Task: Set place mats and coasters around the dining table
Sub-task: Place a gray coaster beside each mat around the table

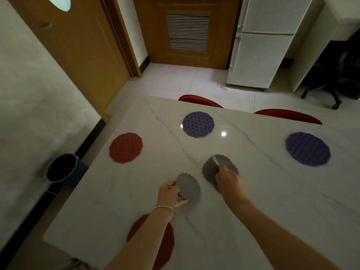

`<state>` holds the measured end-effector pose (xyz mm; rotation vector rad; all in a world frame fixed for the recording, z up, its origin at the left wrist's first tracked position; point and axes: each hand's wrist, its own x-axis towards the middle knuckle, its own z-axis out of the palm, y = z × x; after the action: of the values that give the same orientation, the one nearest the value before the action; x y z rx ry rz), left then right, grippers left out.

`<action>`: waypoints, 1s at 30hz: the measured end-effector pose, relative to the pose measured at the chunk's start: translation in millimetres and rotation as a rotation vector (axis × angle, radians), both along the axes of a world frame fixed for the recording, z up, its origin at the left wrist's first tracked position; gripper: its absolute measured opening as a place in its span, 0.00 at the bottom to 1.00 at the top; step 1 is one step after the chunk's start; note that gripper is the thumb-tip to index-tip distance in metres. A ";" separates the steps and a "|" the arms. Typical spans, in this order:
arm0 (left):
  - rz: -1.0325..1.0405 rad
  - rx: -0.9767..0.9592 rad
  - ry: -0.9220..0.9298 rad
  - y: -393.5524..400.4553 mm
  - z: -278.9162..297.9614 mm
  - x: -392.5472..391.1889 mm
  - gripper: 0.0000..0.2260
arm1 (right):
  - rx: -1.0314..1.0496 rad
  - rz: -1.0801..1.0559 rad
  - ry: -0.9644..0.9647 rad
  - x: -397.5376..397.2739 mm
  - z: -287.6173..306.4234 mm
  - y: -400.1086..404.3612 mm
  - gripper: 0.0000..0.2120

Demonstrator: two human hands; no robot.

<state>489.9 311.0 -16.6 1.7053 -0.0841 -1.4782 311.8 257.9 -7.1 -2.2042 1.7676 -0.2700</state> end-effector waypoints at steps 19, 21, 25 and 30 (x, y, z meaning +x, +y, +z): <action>0.049 -0.044 0.111 1.7 -14.2 -3.8 0.09 | -0.136 0.406 0.032 37.4 -15.2 52.9 0.22; 0.047 -0.080 0.086 0.6 -16.1 -5.5 0.09 | -0.055 0.381 0.007 36.5 -16.4 52.5 0.20; 0.045 -0.079 0.057 -3.3 -16.7 -5.6 0.06 | -0.028 0.163 -0.098 29.7 -11.3 43.5 0.16; 0.034 -0.060 0.065 -7.0 -16.2 -4.1 0.04 | -0.259 0.261 -0.135 25.0 -8.1 35.0 0.22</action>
<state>485.8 304.0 -32.8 1.6023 -0.0634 -1.4896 336.8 292.8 -15.1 -2.4965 1.4221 -0.6004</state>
